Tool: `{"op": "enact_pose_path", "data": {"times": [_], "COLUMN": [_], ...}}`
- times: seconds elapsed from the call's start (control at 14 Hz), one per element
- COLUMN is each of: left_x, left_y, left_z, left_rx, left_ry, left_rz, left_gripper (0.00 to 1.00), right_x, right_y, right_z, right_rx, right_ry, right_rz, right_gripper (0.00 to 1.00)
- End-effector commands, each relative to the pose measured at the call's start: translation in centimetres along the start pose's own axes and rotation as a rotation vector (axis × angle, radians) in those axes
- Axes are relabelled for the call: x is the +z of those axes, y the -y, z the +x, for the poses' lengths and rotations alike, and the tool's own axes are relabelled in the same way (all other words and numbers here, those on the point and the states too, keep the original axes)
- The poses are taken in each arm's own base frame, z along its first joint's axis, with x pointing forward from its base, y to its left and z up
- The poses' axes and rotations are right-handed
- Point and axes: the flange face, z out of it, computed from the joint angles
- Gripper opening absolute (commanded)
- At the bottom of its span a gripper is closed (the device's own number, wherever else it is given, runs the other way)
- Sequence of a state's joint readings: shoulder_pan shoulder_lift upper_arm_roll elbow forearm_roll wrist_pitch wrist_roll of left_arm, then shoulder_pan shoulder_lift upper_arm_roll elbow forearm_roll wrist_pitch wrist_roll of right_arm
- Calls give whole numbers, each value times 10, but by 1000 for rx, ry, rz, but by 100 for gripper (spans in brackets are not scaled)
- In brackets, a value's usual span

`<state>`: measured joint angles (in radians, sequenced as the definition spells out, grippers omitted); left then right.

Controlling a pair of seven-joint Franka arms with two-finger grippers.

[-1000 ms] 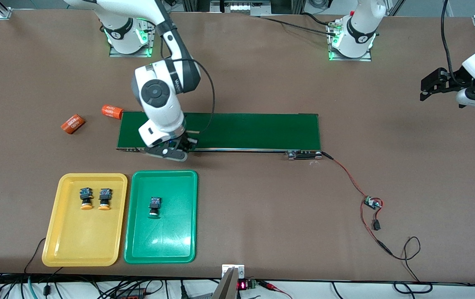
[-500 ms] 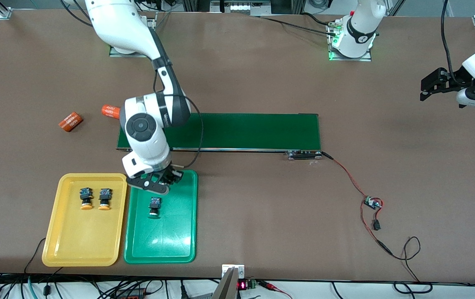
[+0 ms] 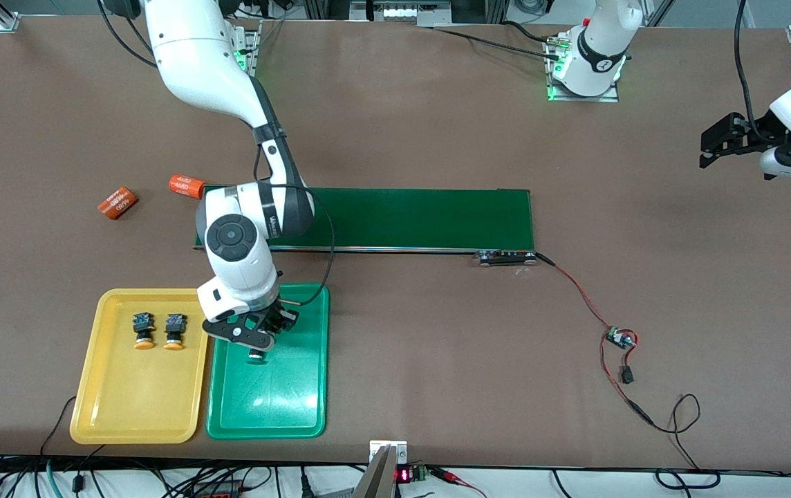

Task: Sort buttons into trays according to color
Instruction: 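Lower the green button into the green tray and open the right gripper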

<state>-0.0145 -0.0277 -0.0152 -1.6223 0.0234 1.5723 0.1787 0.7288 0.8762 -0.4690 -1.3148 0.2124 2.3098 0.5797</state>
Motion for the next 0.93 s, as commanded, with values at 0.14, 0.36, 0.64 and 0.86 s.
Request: {"op": "enact_pose_path", "data": {"times": [0.14,0.36,0.64,0.86], "left_x": [-6,-6,-6,-6], "left_y": [-1,-1,-1,-1], "left_z": [2,2,2,2], "left_rx": [-6,-6,-6,-6], "left_ry": [5,5,5,5], "left_rz": [6,6,6,6], "left_gripper": [100,100,100,100], "right_x": [35,57,74,80], "right_y": [5,5,7,12], "right_z": [20,17,11,5], "right_rx": [26,18,12,17], "right_ry": [-16,-16,-11,6], "right_rz": [68,56,48,75], "right_gripper": [30,29,29,30]}}
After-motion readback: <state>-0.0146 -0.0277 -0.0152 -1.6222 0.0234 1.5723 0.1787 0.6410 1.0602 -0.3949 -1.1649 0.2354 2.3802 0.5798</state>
